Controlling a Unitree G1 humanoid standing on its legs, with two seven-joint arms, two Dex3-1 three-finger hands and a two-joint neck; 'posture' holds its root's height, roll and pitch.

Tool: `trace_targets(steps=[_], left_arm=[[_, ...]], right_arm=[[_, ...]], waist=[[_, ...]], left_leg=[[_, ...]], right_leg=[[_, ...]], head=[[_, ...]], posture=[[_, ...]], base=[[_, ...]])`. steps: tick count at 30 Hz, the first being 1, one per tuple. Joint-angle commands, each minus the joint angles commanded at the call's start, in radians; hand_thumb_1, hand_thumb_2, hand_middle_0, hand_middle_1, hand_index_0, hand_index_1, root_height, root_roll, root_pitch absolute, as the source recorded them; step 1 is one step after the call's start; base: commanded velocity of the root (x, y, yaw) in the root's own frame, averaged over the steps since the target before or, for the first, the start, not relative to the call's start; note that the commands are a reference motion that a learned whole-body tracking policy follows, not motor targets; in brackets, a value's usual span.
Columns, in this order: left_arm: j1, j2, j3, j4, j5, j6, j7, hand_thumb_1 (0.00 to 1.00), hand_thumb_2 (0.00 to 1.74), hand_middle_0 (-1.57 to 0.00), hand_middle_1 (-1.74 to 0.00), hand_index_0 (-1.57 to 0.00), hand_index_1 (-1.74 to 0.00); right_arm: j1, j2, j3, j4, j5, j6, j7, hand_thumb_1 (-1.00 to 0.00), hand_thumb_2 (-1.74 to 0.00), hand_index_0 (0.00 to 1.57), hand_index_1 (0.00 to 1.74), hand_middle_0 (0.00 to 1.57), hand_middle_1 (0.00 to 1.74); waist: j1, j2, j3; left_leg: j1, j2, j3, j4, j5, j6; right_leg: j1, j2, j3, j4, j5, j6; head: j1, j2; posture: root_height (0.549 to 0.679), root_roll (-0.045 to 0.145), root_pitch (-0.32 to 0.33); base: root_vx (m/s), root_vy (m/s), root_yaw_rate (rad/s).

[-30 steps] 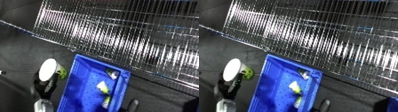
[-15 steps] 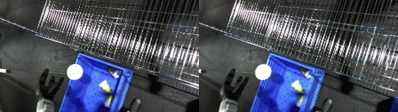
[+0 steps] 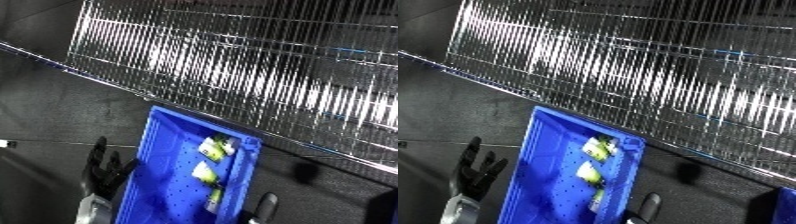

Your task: Pick up the object and place it into the box

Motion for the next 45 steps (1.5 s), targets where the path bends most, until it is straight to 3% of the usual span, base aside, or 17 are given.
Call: trace_targets(steps=[7,12,19,24,28,32,35,39,42,45], left_arm=[[0.005,-0.072,-0.110,-0.057,0.111,0.013,-0.046,0.00,0.00,0.00,0.00,0.00,0.00],[0.002,-0.110,-0.210,-0.125,0.200,0.004,-0.028,0.00,0.00,0.00,0.00,0.00,0.00],[-0.013,-0.125,-0.319,-0.196,0.314,0.008,0.035,0.00,0.00,0.00,0.00,0.00,0.00],[0.000,-0.129,-0.364,-0.240,0.356,0.003,0.058,0.00,0.00,0.00,0.00,0.00,0.00],[0.023,-0.136,-0.375,-0.268,0.352,0.002,0.065,0.00,0.00,0.00,0.00,0.00,0.00],[0.056,-0.130,-0.370,-0.296,0.349,0.007,0.067,0.00,0.00,0.00,0.00,0.00,0.00],[0.084,-0.115,-0.360,-0.318,0.341,0.015,0.069,0.00,0.00,0.00,0.00,0.00,0.00],[0.118,-0.089,-0.342,-0.342,0.325,0.027,0.072,0.00,0.00,0.00,0.00,0.00,0.00],[0.140,-0.069,-0.323,-0.345,0.308,0.034,0.069,0.00,0.00,0.00,0.00,0.00,0.00],[0.148,-0.067,-0.313,-0.330,0.297,0.027,0.067,0.00,0.00,0.00,0.00,0.00,0.00]], right_arm=[[-0.063,-0.039,-0.011,0.001,-0.027,0.050,-0.026,0.00,0.00,0.00,0.00,0.00,0.00],[-0.091,-0.070,-0.027,0.005,-0.049,0.074,-0.028,0.00,0.00,0.00,0.00,0.00,0.00],[-0.107,-0.105,-0.035,0.004,-0.087,0.089,-0.011,0.00,0.00,0.00,0.00,0.00,0.00],[-0.115,-0.126,-0.028,-0.018,-0.107,0.097,0.002,0.00,0.00,0.00,0.00,0.00,0.00],[-0.115,-0.143,-0.019,-0.046,-0.122,0.103,0.026,0.00,0.00,0.00,0.00,0.00,0.00],[-0.107,-0.170,-0.003,-0.106,-0.125,0.133,0.107,0.00,0.00,0.00,0.00,0.00,0.00],[-0.083,-0.205,0.028,-0.211,-0.128,0.201,0.213,0.00,0.00,0.00,0.00,0.00,0.00],[-0.021,-0.260,0.079,-0.417,-0.149,0.300,0.335,0.00,0.00,0.00,0.00,0.00,0.00],[0.031,-0.307,0.097,-0.629,-0.143,0.355,0.393,0.00,0.00,0.00,0.00,0.00,0.00],[0.042,-0.339,0.079,-0.793,-0.082,0.359,0.432,0.00,0.00,0.00,0.00,0.00,0.00]], waist=[[-0.029,0.034,0.000],[-0.046,0.064,0.000],[-0.073,0.091,0.000],[-0.092,0.093,0.000],[-0.102,0.093,0.000],[-0.109,0.094,0.000],[-0.116,0.091,0.000],[-0.129,0.082,0.000],[-0.143,0.071,0.000],[-0.154,0.062,0.000]], left_leg=[[0.002,0.007,0.027,0.021,-0.013,0.0015],[0.012,0.013,0.036,0.003,-0.002,0.0002],[0.024,0.015,0.045,-0.011,0.007,-0.0010],[0.030,0.019,0.058,0.008,-0.008,-0.0011],[0.035,0.020,0.070,0.022,-0.022,0.0013],[0.037,0.021,0.078,0.030,-0.031,0.0030],[0.034,0.021,0.081,0.033,-0.033,0.0023],[0.029,0.024,0.085,0.031,-0.030,0.0002],[0.028,0.032,0.090,0.028,-0.026,-0.0029],[0.028,0.039,0.093,0.026,-0.023,-0.0064]], right_leg=[[-0.011,0.0077,0.028,-0.015,0.029,0.0101],[-0.020,0.0079,0.040,-0.014,0.043,0.0178],[-0.032,0.0001,0.050,0.003,0.052,0.0221],[-0.033,0.0003,0.061,-0.003,0.064,0.0232],[-0.029,0.0042,0.068,-0.009,0.069,0.0203],[-0.029,0.0081,0.075,-0.005,0.067,0.0157],[-0.035,0.0104,0.079,-0.002,0.063,0.0125],[-0.043,0.0131,0.085,-0.001,0.061,0.0092],[-0.048,0.0144,0.090,-0.003,0.059,0.0071],[-0.050,0.0169,0.094,-0.003,0.056,0.0064]], head=[[0.274,0.023],[0.437,0.028],[0.637,0.011],[0.782,-0.011],[0.884,-0.021],[0.931,-0.021],[0.934,-0.016],[0.900,-0.013],[0.863,-0.020],[0.835,-0.029]], posture=[[0.636,0.030,0.088],[0.636,0.029,0.087],[0.634,0.031,0.079],[0.635,0.035,0.072],[0.636,0.039,0.069],[0.637,0.043,0.069],[0.636,0.045,0.073],[0.636,0.049,0.081],[0.636,0.051,0.086],[0.636,0.052,0.087]], base=[[-0.043,0.053,-0.184],[-0.034,0.064,-0.164],[-0.012,0.068,-0.190],[-0.004,0.039,-0.163],[-0.002,0.027,-0.147],[-0.005,0.015,-0.103],[-0.010,0.003,-0.075],[-0.010,0.000,-0.074],[-0.007,0.001,-0.081],[0.002,0.006,-0.069]])
